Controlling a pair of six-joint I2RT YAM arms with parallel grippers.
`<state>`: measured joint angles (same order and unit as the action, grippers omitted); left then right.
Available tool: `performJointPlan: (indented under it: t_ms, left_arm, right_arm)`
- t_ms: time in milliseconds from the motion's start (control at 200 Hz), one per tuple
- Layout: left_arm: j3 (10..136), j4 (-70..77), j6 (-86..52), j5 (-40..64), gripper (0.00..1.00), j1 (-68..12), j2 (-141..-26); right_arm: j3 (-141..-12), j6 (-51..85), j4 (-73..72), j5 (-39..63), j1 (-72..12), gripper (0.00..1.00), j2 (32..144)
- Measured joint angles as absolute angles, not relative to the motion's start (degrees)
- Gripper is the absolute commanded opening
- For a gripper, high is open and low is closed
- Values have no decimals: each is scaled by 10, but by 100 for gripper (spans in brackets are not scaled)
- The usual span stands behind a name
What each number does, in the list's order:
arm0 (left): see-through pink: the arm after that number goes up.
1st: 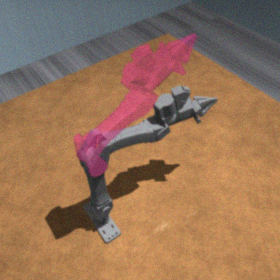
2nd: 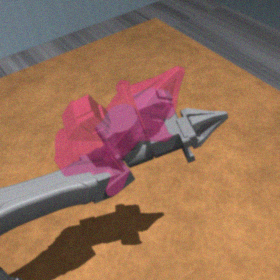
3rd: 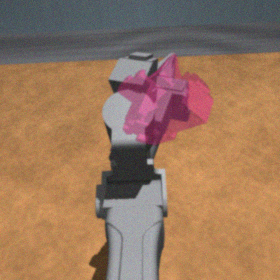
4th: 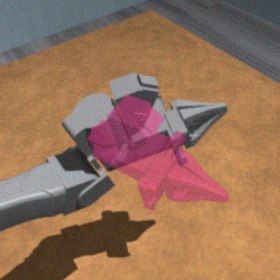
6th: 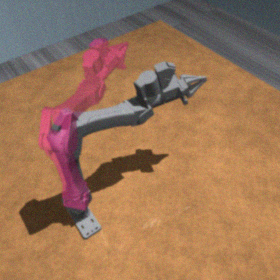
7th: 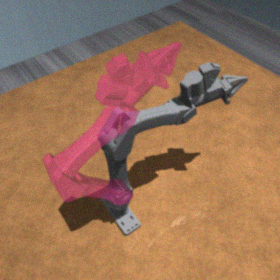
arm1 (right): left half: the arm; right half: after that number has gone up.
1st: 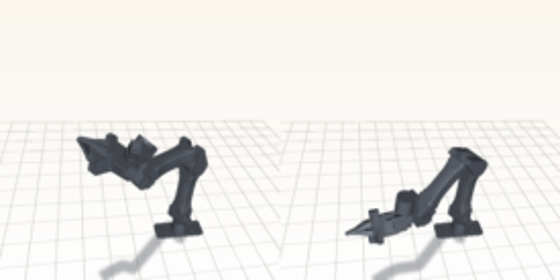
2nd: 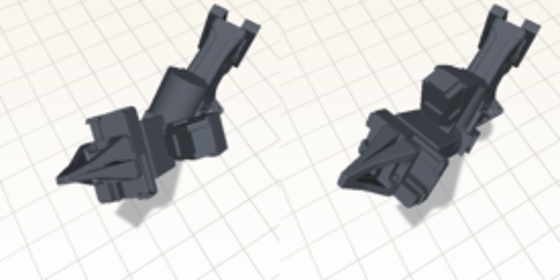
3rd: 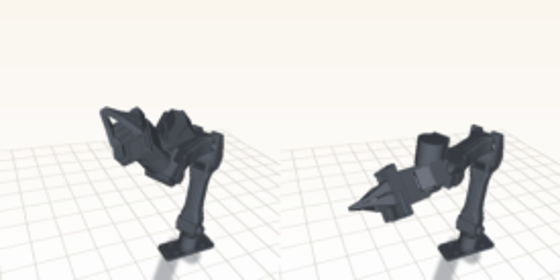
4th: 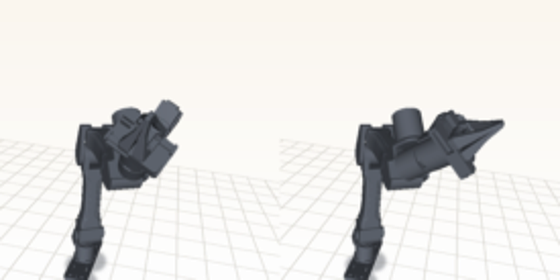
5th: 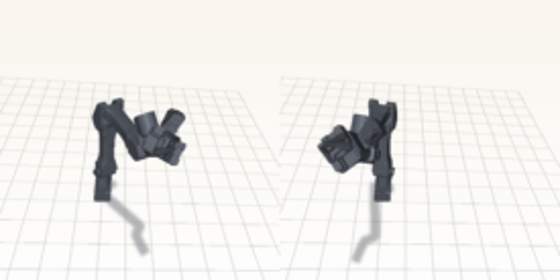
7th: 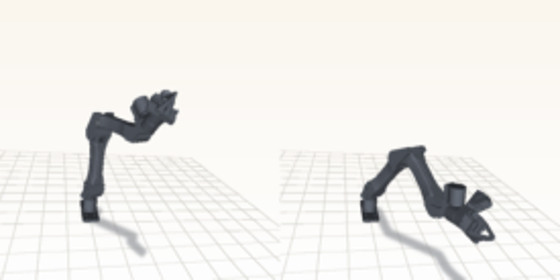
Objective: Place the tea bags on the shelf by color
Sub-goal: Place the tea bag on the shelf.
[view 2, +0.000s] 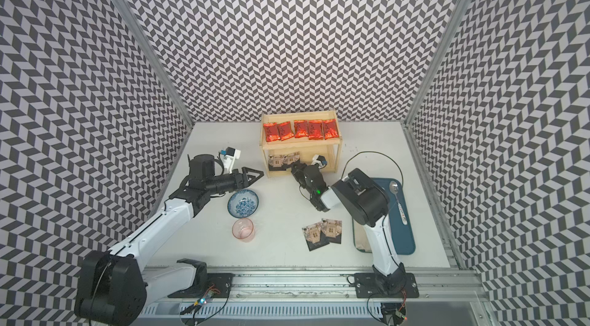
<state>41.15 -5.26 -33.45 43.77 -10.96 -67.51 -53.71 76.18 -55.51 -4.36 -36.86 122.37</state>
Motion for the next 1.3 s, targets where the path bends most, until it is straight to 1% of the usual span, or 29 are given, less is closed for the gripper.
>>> performJointPlan:
  t_ms: [90, 195, 260, 466, 571, 696, 791, 1031, 1302]
  left_arm:
    - [411, -53, -335, 438, 78, -109, -675]
    - [411, -53, -335, 438, 78, -110, -675]
    - [411, -53, -335, 438, 78, -109, -675]
    - [411, -53, -335, 439, 78, -109, -675]
    - [411, -53, -335, 441, 78, -109, -675]
    - [411, -52, -335, 444, 77, -109, -675]
    - [411, -52, -335, 445, 77, -108, -675]
    - [411, -52, -335, 447, 77, -107, -675]
    - [409, -51, -336, 448, 77, -103, -675]
  right_arm:
    - [-542, 762, -551, -44, -368, 14, 1228]
    - [-548, 763, -544, -44, -368, 31, 1231]
    - [-550, 764, -540, -42, -367, 37, 1232]
    - [-560, 768, -504, -33, -366, 48, 1225]
    - [-582, 772, -440, -29, -366, 51, 1211]
    - [-634, 781, -326, -22, -366, 51, 1203]
    - [-662, 792, -271, -16, -366, 52, 1202]
    - [-681, 801, -187, -14, -365, 51, 1184]
    - [-682, 789, -135, -15, -365, 51, 1162]
